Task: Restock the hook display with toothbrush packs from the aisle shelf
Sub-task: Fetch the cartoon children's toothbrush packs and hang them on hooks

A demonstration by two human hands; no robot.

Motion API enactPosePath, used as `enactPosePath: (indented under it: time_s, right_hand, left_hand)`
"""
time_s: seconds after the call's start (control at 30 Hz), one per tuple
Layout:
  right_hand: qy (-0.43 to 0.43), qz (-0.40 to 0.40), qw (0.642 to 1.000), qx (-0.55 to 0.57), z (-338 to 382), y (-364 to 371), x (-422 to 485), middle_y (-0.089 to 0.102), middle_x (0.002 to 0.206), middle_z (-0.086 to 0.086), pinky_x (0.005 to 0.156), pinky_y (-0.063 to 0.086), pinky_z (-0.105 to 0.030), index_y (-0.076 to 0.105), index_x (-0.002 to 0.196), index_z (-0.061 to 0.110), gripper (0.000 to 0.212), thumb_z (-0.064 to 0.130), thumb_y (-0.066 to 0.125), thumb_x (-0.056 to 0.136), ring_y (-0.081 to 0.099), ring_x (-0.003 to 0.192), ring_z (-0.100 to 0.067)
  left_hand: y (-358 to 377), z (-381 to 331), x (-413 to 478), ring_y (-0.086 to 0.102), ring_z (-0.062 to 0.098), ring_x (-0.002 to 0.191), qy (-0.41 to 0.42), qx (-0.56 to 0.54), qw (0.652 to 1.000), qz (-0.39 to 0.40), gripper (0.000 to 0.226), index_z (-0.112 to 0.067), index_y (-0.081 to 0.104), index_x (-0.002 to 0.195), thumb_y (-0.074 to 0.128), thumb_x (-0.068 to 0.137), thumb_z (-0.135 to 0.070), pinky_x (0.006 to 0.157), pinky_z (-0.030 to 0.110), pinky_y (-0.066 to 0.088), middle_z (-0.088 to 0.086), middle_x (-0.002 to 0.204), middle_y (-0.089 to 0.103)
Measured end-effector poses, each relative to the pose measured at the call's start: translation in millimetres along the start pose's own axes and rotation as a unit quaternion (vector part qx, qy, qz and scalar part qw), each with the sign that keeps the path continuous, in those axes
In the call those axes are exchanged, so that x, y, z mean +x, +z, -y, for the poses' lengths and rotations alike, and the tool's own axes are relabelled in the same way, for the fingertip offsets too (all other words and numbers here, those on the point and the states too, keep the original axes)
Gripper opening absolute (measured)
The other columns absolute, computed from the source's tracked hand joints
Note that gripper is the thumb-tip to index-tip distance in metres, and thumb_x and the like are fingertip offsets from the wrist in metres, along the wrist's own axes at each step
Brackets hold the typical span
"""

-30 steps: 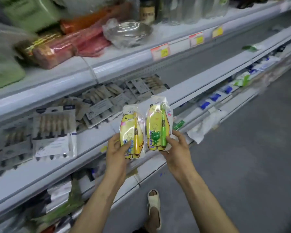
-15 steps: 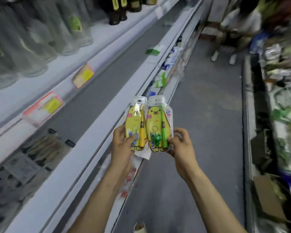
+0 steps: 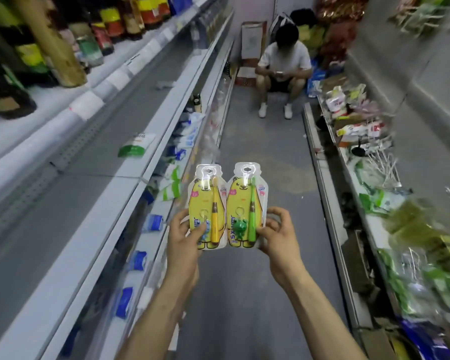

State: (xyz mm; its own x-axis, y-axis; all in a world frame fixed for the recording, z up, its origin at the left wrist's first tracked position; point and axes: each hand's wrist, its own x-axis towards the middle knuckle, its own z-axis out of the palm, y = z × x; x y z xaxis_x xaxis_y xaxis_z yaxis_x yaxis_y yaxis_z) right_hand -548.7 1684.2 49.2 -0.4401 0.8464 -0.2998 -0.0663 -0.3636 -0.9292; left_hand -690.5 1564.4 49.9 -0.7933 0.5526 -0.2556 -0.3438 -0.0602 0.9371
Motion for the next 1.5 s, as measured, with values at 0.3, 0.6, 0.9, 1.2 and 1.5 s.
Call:
enactPosePath:
  time_s: [0.3,0.6,0.9,1.2,1.5]
  right_hand:
    - [-0.014,-0.053,0.998,0.029,80,5,232,0.077,0.108,-0.001,0.064,0.055,-0.031,0.055,0.133,0.031,0.055,-0.01,0.048,0.097,0.072,0.088,-0.015]
    - [-0.031,-0.187,0.979,0.071,162,14,427,0.079,0.109,0.004,0.067,0.045,-0.03,0.058,0.139,0.026,0.057,-0.011,0.044,0.098,0.068,0.087,-0.015]
    - [-0.114,-0.296,0.939,0.13,254,-58,583,0.078,0.11,-0.003,0.051,0.051,-0.022,0.059,0.135,0.023,0.056,-0.016,0.043,0.097,0.07,0.074,-0.01]
    - [-0.159,-0.362,0.903,0.169,339,-140,700,0.076,0.119,-0.011,0.056,0.052,-0.03,0.056,0.137,0.021,0.057,-0.018,0.042,0.098,0.073,0.085,-0.026]
    - [-0.232,-0.506,0.819,0.141,403,-201,699,0.078,0.115,0.0,0.065,0.056,-0.031,0.058,0.131,0.027,0.054,-0.014,0.044,0.1,0.076,0.087,-0.018]
  left_hand:
    - [127,-28,214,0.075,0.028,0.106,-0.003,0.005,0.999,0.037,0.038,-0.026,0.059,0.125,0.065,0.098,0.0,0.089,0.053,0.06,0.001,0.116,0.077]
    - [270,-65,446,0.071,0.037,0.115,-0.047,0.035,0.986,0.158,0.039,-0.019,0.057,0.129,0.062,0.098,0.004,0.091,0.056,0.057,0.004,0.124,0.074]
    - [483,-74,586,0.075,0.027,0.105,-0.054,0.042,0.949,0.307,0.037,-0.02,0.056,0.128,0.062,0.099,0.002,0.086,0.049,0.056,0.002,0.127,0.073]
    - [673,-73,663,0.074,0.033,0.1,-0.099,0.041,0.916,0.386,0.028,-0.019,0.057,0.125,0.06,0.102,-0.003,0.077,0.047,0.059,0.011,0.127,0.073]
    - [826,-82,651,0.073,0.035,0.112,-0.097,0.051,0.807,0.58,0.033,-0.027,0.063,0.127,0.069,0.098,-0.013,0.09,0.063,0.059,0.01,0.128,0.073]
